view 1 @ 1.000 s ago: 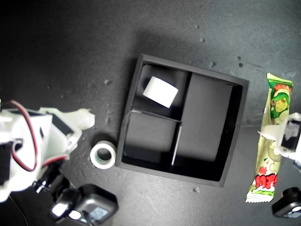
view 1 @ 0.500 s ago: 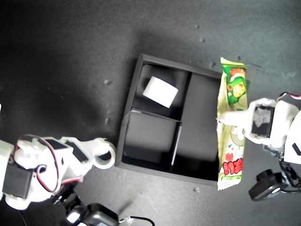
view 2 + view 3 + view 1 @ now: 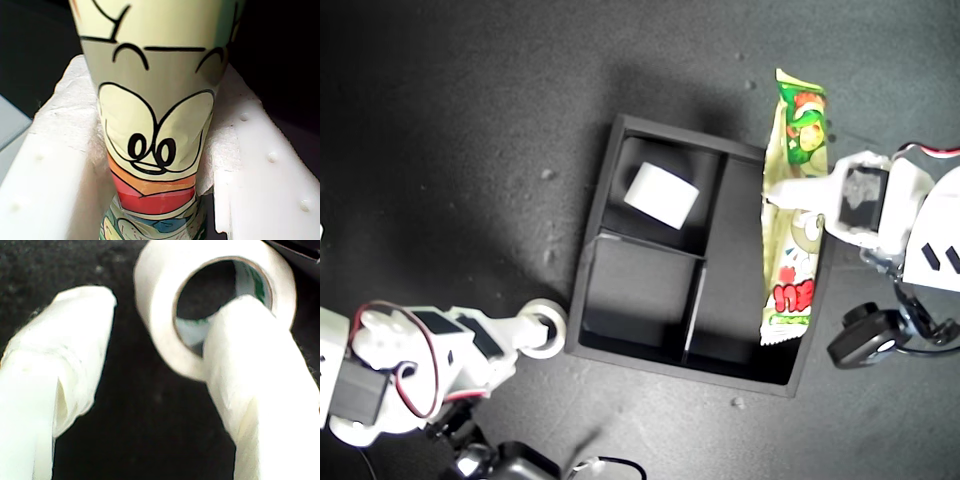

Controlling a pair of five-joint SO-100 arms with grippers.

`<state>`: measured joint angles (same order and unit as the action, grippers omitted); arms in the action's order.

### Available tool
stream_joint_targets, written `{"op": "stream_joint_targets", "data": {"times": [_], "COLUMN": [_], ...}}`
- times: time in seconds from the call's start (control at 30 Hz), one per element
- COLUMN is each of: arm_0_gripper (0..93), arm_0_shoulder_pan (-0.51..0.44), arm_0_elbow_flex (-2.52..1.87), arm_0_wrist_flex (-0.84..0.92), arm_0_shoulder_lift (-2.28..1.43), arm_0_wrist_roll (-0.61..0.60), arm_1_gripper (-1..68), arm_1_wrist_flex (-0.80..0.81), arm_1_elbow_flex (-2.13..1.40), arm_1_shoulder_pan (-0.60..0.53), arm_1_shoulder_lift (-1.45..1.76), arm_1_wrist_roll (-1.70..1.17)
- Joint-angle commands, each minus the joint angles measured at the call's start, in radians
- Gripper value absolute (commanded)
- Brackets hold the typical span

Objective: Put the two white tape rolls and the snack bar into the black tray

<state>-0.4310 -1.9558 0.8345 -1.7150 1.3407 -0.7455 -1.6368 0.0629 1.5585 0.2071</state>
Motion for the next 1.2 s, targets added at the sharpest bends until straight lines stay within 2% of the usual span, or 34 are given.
{"op": "stream_joint_targets", "data": {"times": [0.0, 0.57, 0.67, 0.83, 1.0, 1.17], "arm_0_gripper": [13.8, 13.2, 10.4, 0.6, 0.1, 0.1], "arm_0_shoulder_pan": [0.0, -0.021, -0.014, 0.029, 0.06, 0.104], "arm_0_elbow_flex": [-0.005, -0.092, -0.107, -0.144, -0.144, -0.006], "arm_0_wrist_flex": [-0.043, -0.196, -0.225, -0.262, -0.097, 0.153], "arm_0_shoulder_lift": [-0.012, 0.06, 0.1, 0.089, -0.11, -0.31], "arm_0_wrist_roll": [0.0, 0.049, 0.072, 0.058, 0.018, -0.083], "arm_1_gripper": [-0.5, -0.4, -0.1, 11.0, 12.6, 9.8], "arm_1_wrist_flex": [0.023, 0.057, 0.058, 0.051, -0.011, -0.135], "arm_1_elbow_flex": [0.0, -0.028, -0.023, -0.026, -0.003, 0.101], "arm_1_shoulder_pan": [0.006, 0.018, 0.015, 0.006, 0.0, -0.018], "arm_1_shoulder_lift": [0.005, 0.002, -0.014, -0.031, -0.029, -0.015], "arm_1_wrist_roll": [0.002, 0.014, 0.011, 0.008, 0.012, 0.018]}}
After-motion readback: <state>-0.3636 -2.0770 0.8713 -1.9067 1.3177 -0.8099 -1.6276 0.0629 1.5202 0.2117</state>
